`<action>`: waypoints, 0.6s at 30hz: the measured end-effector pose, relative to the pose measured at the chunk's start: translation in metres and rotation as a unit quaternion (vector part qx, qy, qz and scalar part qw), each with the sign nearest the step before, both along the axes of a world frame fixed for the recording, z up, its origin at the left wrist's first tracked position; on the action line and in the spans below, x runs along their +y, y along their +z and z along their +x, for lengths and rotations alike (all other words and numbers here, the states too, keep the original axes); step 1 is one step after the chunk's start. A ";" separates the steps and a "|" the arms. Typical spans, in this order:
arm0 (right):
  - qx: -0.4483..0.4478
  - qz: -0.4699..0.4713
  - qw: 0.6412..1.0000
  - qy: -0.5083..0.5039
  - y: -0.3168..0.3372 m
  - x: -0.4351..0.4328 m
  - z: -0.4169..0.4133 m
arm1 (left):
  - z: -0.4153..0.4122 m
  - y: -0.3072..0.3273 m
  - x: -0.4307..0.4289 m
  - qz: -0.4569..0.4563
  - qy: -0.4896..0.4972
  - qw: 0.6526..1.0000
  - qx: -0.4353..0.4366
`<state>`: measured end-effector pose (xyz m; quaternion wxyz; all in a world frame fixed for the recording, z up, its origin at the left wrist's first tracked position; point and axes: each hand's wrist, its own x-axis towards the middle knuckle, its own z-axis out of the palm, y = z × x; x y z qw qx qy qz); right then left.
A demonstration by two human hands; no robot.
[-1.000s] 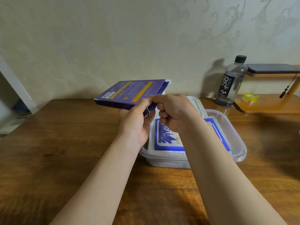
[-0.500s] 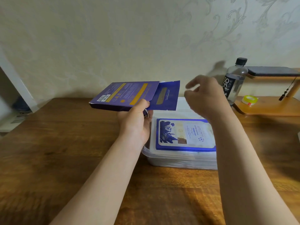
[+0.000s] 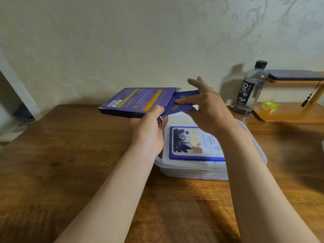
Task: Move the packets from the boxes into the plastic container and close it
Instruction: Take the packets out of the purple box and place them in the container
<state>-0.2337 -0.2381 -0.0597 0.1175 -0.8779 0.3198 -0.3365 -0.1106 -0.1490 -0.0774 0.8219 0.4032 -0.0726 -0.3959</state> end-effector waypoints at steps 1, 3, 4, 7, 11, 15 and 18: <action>-0.004 -0.005 1.000 -0.001 0.002 0.000 -0.002 | 0.000 0.000 0.000 -0.004 0.002 1.000 -0.003; -0.026 -0.015 1.000 0.000 0.005 -0.001 -0.011 | 0.000 -0.001 0.000 -0.010 0.004 1.000 -0.004; -0.044 -0.009 0.999 0.001 0.006 -0.001 -0.018 | -0.001 0.000 0.001 -0.011 0.004 1.000 -0.003; -0.096 0.034 0.995 -0.011 0.012 0.001 -0.047 | -0.002 0.000 0.002 -0.014 -0.002 1.000 -0.010; -0.112 0.055 0.991 -0.051 0.018 0.003 -0.079 | 0.000 -0.001 0.002 -0.011 -0.002 1.000 -0.017; -0.185 0.090 0.977 -0.062 0.029 0.009 -0.101 | -0.001 0.000 0.003 0.008 -0.001 1.000 0.007; -0.283 0.259 0.921 -0.073 0.031 0.019 -0.103 | 0.000 0.002 0.002 0.008 0.001 0.999 0.032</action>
